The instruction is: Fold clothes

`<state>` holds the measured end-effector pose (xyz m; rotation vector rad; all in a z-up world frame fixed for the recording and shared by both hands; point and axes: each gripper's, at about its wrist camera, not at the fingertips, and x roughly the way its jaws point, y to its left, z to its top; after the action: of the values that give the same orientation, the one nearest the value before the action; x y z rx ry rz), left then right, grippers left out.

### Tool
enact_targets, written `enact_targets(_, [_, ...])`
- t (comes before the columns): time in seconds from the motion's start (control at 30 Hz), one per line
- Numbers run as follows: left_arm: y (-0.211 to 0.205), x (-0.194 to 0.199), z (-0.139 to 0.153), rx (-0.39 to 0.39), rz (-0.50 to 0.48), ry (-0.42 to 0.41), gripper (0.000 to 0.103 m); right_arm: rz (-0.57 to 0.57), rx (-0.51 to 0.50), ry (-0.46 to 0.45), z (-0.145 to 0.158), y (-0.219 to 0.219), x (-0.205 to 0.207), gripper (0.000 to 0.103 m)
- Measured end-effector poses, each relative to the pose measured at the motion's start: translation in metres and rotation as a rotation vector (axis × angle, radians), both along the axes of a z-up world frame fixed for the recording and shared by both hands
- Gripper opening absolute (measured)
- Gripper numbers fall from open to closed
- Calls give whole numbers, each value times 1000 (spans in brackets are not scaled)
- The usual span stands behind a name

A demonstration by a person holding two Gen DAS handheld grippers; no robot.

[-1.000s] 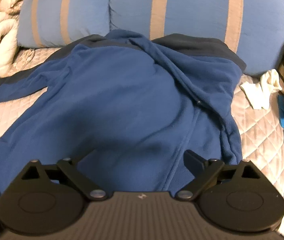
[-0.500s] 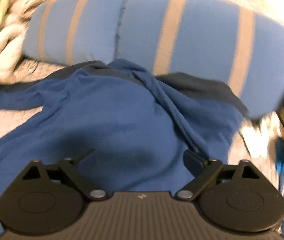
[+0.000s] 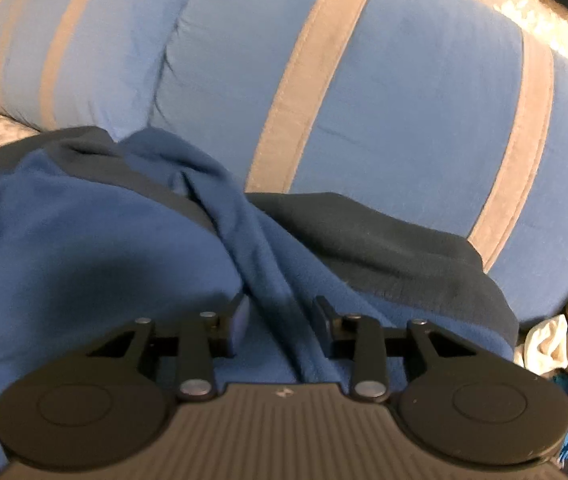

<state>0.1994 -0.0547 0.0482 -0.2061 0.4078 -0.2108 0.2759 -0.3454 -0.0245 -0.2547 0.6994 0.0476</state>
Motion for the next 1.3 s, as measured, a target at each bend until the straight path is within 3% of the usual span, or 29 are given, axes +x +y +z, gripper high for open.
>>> enact_targets(0.03, [2, 1, -2, 5, 4, 6, 75, -2, -7, 11, -4, 0, 6, 49])
enact_targets(0.1, [4, 2, -3, 6, 22, 11, 75, -18, -15, 40, -11, 0, 16, 9])
enact_targets(0.17, [7, 1, -4, 3, 38, 14, 75, -35, -13, 37, -11, -1, 17, 7])
enact_targets(0.33, [13, 2, -5, 3, 90, 25, 75, -71, -20, -167, 43, -8, -18, 6])
enact_targets(0.43, [16, 3, -6, -6, 109, 43, 75, -37, -4, -271, 82, -15, -61, 6])
enact_targets(0.57, [20, 4, -7, -22, 128, 64, 75, -32, -13, -352, 108, -30, -127, 6])
enact_targets(0.77, [21, 6, -8, -31, 132, 84, 75, -94, -62, -322, 102, -54, -191, 6])
enact_targets(0.87, [21, 6, -8, -30, 127, 88, 75, -41, -64, -204, 84, -61, -215, 6])
enact_targets(0.93, [21, 7, -9, -31, 128, 93, 75, 77, -88, -81, 68, -55, -225, 7])
enact_targets(0.97, [21, 7, -9, -32, 127, 96, 75, 139, -101, -18, 60, -51, -230, 9])
enact_targets(1.0, [21, 7, -9, -34, 127, 99, 75, 199, -115, 58, 52, -45, -233, 30])
enact_targets(1.03, [20, 8, -9, -34, 126, 101, 75, 221, -95, 70, 53, -42, -232, 33])
enact_targets(1.07, [20, 8, -9, -33, 125, 101, 75, 236, -69, 69, 55, -40, -231, 44])
enact_targets(1.1, [20, 7, -9, -31, 125, 101, 75, 250, -43, 68, 58, -37, -230, 63])
enact_targets(1.17, [19, 8, -10, -26, 125, 101, 75, 280, 10, 65, 62, -32, -228, 80])
enact_targets(1.23, [19, 8, -11, -24, 128, 105, 75, 262, 123, 30, 73, -35, -209, 80])
enact_targets(1.3, [19, 9, -11, -25, 127, 109, 75, 202, 165, -1, 75, -36, -181, 80])
